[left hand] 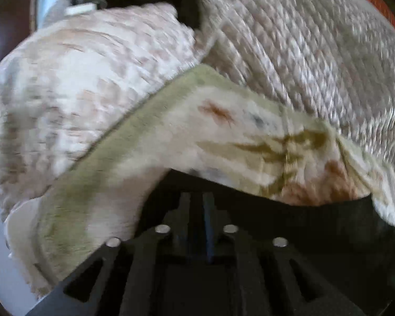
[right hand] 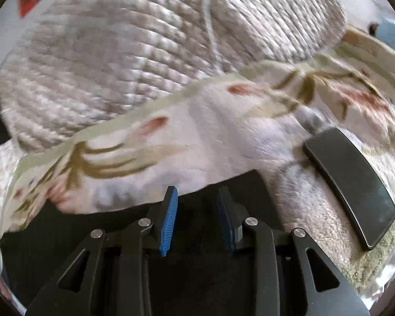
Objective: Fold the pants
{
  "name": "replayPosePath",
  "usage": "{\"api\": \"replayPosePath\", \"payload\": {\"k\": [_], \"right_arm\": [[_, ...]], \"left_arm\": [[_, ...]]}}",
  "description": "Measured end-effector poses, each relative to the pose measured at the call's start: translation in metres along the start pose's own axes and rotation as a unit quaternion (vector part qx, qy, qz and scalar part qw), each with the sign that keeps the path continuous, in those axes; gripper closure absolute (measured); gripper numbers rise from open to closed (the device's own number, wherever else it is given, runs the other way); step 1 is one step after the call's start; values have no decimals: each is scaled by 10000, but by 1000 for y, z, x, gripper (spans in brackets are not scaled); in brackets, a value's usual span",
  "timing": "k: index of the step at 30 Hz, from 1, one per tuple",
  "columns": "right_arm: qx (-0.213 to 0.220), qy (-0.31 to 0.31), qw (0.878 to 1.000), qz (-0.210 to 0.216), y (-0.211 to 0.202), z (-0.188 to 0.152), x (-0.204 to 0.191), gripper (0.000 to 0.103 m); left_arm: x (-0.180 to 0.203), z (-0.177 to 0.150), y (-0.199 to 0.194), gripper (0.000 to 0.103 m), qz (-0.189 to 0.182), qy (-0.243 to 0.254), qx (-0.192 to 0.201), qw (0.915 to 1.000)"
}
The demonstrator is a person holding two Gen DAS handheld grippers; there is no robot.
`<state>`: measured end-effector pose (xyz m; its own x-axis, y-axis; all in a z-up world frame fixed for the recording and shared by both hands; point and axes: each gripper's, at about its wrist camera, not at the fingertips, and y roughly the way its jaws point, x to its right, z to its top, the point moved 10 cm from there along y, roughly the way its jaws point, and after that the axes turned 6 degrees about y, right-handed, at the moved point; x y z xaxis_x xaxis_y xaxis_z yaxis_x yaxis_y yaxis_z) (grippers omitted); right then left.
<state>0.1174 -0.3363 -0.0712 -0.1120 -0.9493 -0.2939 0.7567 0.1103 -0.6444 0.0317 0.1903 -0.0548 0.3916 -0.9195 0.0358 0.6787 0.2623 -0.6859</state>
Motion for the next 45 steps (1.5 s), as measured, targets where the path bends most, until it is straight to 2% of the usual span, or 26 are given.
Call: {"api": "replayPosePath", "payload": {"k": [4, 8, 10, 13, 15, 19, 22, 25, 27, 31, 33, 35, 39, 41, 45], "right_arm": [[-310, -406, 9971, 560, -9, -28, -35, 70], [-490, -814, 9918, 852, -20, -64, -62, 70], [-532, -1038, 9888, 927, -24, -81, -71, 70], [-669, -1305, 9850, 913, -23, -102, -79, 70], [-839, -1417, 9829, 827, -16, -110, -77, 69], [-706, -1216, 9868, 806, -22, -103, -71, 67], [-427, -1006, 9922, 602, -27, -87, -58, 67], [-385, -653, 9967, 297, -25, -79, -39, 66], [-383, -462, 9981, 110, -21, -75, -26, 66], [-377, -366, 9984, 199, -23, -73, -26, 66], [-303, -455, 9979, 339, -27, -71, -34, 66], [-250, -531, 9966, 583, -31, -72, -45, 66], [-270, -862, 9926, 812, -32, -80, -67, 66], [-364, -1022, 9902, 876, -30, -89, -77, 66], [-365, -1383, 9850, 960, -30, -100, -95, 66]], "left_arm": [[-8, -4, -31, 71, -250, -126, 290, 9992], [8, -29, -48, 67, -666, 74, 255, 9974], [12, -45, -46, 67, -598, 233, 92, 9979], [9, -67, -32, 67, -366, 282, -350, 9983], [9, -67, -34, 67, -274, 354, -307, 9985], [10, -65, -36, 66, -224, 304, -310, 9988], [17, -60, -40, 66, -333, 329, -279, 9985], [25, -48, -40, 66, -332, 419, -179, 9984], [29, -40, -34, 62, -333, 445, -134, 9984], [32, -45, -15, 62, -222, 462, -327, 9981], [34, -46, -20, 60, -182, 541, -223, 9981], [38, -44, -27, 60, -314, 533, -104, 9980], [51, -41, -41, 59, -528, 735, 195, 9957], [60, -46, -41, 58, -720, 796, 134, 9941], [69, -57, -33, 58, -781, 913, -92, 9927]]}}
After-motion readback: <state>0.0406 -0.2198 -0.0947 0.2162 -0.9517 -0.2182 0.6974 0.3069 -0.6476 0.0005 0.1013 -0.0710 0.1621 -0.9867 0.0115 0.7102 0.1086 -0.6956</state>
